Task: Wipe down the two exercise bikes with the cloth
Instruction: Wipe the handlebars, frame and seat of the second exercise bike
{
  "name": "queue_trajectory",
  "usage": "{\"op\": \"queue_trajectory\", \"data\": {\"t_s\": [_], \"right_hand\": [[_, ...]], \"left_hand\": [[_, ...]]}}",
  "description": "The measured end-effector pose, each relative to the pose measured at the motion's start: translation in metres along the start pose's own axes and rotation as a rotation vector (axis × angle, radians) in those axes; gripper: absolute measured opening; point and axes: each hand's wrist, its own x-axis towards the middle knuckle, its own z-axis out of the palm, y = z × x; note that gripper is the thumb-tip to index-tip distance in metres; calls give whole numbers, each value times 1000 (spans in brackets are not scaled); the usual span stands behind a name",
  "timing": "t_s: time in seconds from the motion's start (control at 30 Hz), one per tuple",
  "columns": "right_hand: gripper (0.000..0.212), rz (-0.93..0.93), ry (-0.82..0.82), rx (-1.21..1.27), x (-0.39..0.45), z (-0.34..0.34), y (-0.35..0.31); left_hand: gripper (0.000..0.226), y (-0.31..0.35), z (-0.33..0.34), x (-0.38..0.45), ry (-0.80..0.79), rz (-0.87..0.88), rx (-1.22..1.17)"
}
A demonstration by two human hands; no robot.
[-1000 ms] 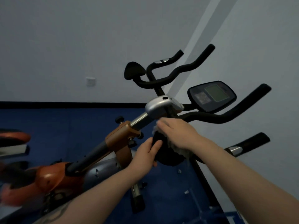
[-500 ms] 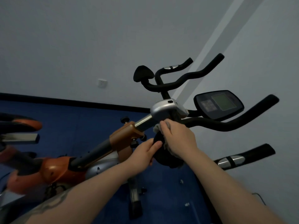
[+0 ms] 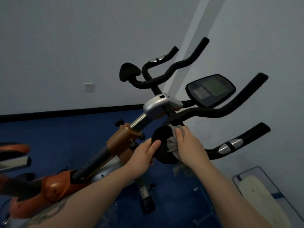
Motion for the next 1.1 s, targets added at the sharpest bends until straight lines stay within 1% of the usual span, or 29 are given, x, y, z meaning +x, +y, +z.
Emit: {"op": "queue_trajectory", "data": {"t_s": [0.1, 0.17, 0.23, 0.27, 0.37, 0.4, 0.47, 0.53, 0.6, 0.7, 0.77, 0.83, 0.9, 0.97, 1.03, 1.1], "right_hand": [[37, 61, -39, -130, 11, 0, -5], [42, 103, 27, -140, 11, 4, -14], [40, 147, 134, -47, -1, 10, -17], [37, 172, 170, 30, -10, 13, -18], [31, 270, 184, 226, -29, 15, -18], [30, 308, 184, 248, -30, 14, -19], [31, 368, 224, 247, -26, 16, -22], [32, 429, 342, 236, -26, 26, -28], [32, 462, 504, 297, -35, 40, -33], [33, 499, 698, 534, -52, 58, -46], [30, 541, 853, 698, -60, 73, -60], [27, 609, 1032, 851, -61, 94, -82], [25, 703, 1172, 988, -52, 115, -104], [23, 767, 1239, 1095, -35, 128, -122], [23, 797, 1240, 1166, -23, 132, -130], [23, 808, 1260, 1257, -24, 131, -124]], "left_hand": [[25, 2, 0, -1, -19, -12, -21], [30, 4, -2, -1, -32, -7, -19], [37, 7, -8, 1, -79, 5, 10], [36, 10, -14, 3, -108, 15, 32], [19, 22, -33, 15, -176, 37, 56], [14, 29, -38, 19, -180, 46, 57], [15, 43, -44, 26, -185, 82, 55], [21, 57, -44, 31, -218, 121, 64], [24, 62, -45, 33, -231, 126, 75], [23, 65, -47, 31, -222, 76, 24], [22, 65, -47, 31, -222, 32, -13], [21, 64, -48, 30, -237, -14, -60], [21, 62, -49, 30, -261, -51, -95], [19, 59, -52, 32, -274, -67, -94], [18, 57, -56, 37, -302, -67, -74], [19, 57, -60, 42, -335, -48, -38]]}}
